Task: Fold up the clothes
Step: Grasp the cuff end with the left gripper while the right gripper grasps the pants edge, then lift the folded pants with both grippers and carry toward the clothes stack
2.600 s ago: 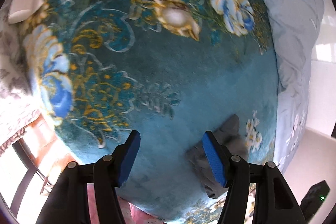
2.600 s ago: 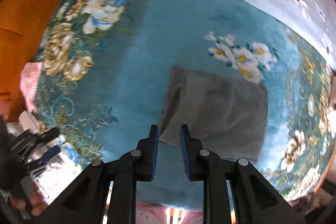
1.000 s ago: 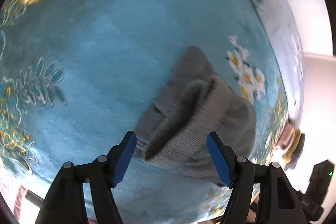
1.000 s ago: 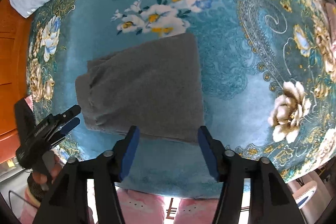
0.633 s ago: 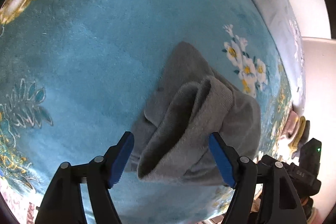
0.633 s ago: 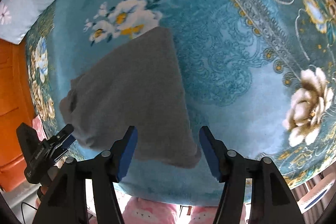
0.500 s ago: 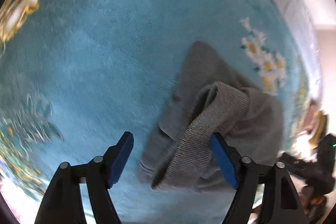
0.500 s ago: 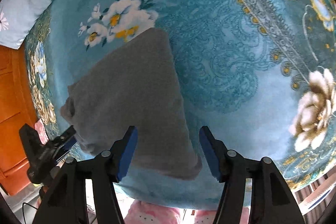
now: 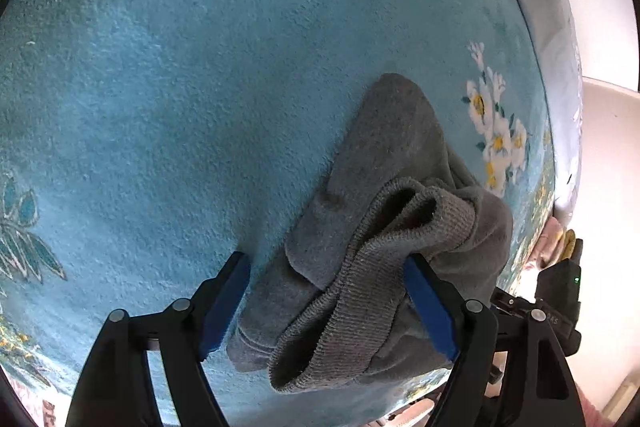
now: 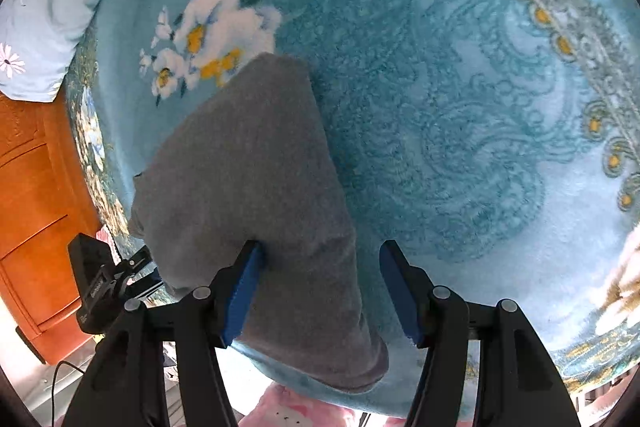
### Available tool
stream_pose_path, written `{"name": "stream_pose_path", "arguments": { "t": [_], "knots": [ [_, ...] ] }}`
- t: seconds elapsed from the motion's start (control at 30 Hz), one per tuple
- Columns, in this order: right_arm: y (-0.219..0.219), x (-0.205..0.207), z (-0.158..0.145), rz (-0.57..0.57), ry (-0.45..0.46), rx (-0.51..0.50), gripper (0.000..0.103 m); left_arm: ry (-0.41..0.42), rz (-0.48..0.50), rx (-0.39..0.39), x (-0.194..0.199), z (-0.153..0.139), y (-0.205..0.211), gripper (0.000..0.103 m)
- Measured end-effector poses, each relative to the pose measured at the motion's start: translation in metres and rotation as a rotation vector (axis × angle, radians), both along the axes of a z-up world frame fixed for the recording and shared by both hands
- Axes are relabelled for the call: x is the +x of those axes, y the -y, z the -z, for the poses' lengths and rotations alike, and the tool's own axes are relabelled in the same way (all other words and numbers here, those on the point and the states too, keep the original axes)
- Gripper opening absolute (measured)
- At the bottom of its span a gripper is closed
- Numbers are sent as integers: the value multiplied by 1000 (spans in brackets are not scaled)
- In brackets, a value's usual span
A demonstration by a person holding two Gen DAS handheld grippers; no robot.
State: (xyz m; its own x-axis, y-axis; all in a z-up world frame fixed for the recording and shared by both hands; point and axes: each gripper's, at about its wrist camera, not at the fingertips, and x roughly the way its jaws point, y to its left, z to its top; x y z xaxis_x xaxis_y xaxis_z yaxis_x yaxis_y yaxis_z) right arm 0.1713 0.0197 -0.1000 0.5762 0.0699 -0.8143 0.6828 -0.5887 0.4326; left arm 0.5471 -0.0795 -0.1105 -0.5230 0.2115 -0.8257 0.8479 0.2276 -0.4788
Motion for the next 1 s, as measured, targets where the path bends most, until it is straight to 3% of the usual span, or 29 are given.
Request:
{"name": "stream_pose_path", "arguments": {
  "t": [0.17, 0.23, 0.3, 0.37, 0.47, 0.73, 1.0],
  "knots": [
    [0, 3, 3, 34, 6, 16, 59, -40, -65, 33, 3, -1, -6, 71],
    [-1, 3, 2, 71, 33, 19, 47, -44, -71, 32, 4, -4, -9, 64],
    [0, 5, -2, 80, 32, 15, 43, -48, -70, 31, 4, -7, -10, 55],
    [2, 9, -8, 67, 22, 4, 30, -44, -65, 26, 4, -13, -13, 43],
    [7, 13, -23, 50, 5, -19, 19, -45, -93, 15, 9, -23, -10, 34],
    [6, 10, -73, 57, 16, -121, 15, -40, -54, -73, -10, -73, -19, 28],
    [-10, -12, -131, 5, 35, -260, 14, -36, -99, -169, -32, -130, -35, 28]
  ]
}}
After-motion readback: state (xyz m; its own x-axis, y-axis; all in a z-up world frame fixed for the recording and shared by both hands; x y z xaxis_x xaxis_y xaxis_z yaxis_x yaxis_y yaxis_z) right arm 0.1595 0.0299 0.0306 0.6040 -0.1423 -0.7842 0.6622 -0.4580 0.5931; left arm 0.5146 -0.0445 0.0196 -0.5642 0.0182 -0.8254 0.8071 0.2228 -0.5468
